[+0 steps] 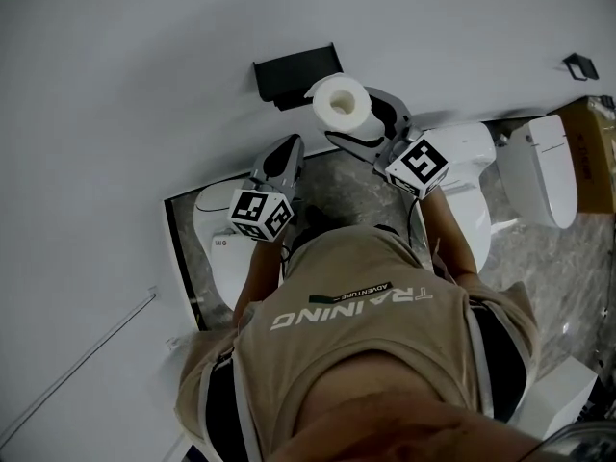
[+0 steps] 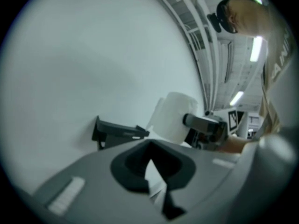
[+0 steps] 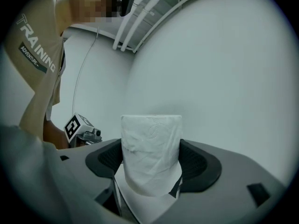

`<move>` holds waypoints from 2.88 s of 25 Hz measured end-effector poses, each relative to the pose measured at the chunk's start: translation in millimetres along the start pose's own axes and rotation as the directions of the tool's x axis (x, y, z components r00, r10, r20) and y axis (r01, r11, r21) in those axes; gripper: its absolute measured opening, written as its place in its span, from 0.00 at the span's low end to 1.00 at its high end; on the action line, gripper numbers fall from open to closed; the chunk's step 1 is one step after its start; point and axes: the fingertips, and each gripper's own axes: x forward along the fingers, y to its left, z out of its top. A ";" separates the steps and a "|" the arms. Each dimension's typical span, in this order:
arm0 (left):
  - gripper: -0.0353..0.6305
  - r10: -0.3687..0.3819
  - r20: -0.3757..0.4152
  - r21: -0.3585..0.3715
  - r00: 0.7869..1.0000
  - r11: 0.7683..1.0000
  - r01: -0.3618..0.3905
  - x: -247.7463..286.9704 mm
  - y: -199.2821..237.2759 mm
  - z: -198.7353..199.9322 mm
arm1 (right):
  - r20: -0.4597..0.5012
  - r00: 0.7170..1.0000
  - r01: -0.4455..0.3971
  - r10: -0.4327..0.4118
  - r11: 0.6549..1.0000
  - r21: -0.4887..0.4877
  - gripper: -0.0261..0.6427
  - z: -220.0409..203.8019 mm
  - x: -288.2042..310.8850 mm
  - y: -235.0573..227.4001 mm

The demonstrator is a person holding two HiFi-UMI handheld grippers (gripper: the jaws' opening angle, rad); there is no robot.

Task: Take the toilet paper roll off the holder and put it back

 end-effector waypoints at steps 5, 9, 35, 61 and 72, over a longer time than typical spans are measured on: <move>0.05 0.041 -0.012 0.011 0.999 0.999 -0.041 -11.9 -47.5 -13.2 | -0.007 0.999 -0.050 0.050 0.999 -0.001 0.53 -6.9 -42.5 24.2; 0.05 0.095 -0.055 0.029 0.994 0.995 -0.093 -38.0 -68.9 -31.1 | -0.011 0.997 -0.080 0.080 0.997 0.006 0.53 -22.2 -60.5 47.9; 0.05 0.031 -0.011 0.017 0.999 0.999 -0.031 -108.3 -65.4 -34.8 | -0.073 0.997 0.006 -0.009 0.999 -0.049 0.53 -11.2 -33.8 95.8; 0.05 0.094 -0.018 0.009 0.995 0.996 -0.094 -126.2 -33.3 -36.5 | -0.057 0.968 0.248 -0.246 0.968 0.046 0.53 -33.6 81.6 -105.3; 0.05 0.037 -0.041 0.025 0.998 0.999 -0.036 -124.9 -24.2 -32.1 | -0.065 0.952 0.301 -0.298 0.953 0.031 0.53 -40.1 98.2 -109.0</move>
